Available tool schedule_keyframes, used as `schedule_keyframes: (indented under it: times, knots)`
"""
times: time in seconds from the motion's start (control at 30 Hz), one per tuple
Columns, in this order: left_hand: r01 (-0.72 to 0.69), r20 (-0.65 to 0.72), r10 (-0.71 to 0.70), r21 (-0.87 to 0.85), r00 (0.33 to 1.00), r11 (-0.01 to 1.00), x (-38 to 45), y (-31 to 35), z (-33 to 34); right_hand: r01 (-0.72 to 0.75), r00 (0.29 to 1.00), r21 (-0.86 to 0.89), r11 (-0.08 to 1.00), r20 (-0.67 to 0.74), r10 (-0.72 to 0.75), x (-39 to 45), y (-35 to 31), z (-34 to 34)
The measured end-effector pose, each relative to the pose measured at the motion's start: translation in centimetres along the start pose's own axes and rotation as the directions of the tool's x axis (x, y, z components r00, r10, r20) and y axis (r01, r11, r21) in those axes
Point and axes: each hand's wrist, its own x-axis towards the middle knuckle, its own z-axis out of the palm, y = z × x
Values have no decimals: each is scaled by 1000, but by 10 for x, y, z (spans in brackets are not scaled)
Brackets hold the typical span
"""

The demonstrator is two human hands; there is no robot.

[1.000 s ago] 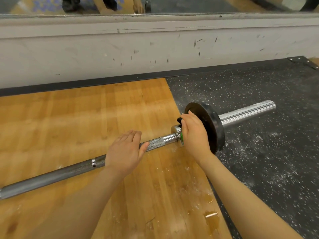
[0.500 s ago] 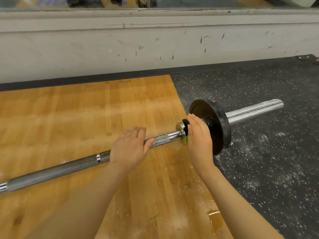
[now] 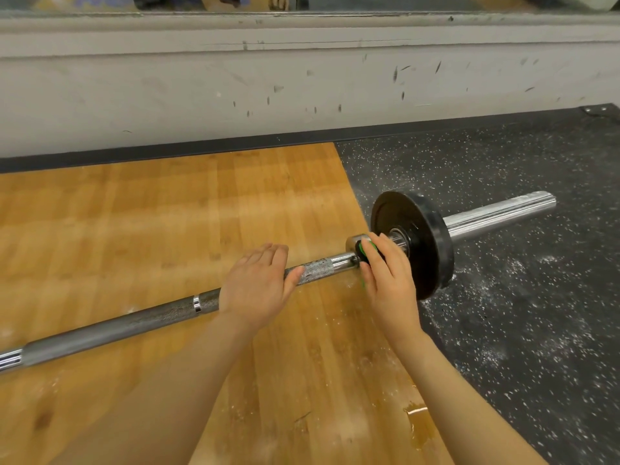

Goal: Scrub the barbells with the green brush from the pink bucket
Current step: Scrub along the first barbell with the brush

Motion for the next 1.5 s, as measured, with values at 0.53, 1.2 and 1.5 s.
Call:
schedule_keyframes:
  times: [0.53, 1.2, 1.5]
  knots:
    - [15, 3, -15, 4, 1000, 1000, 1, 0, -3, 64, 996, -13, 998, 64, -63, 6, -9, -4]
    - [94, 47, -92, -43, 995, 995, -16, -26, -6, 67, 985, -76, 995, 165, -53, -15, -40, 23]
    - [158, 111, -162, 48, 980, 986, -10, -26, -11, -79, 941, -48, 996, 326, 91, 18, -61, 10]
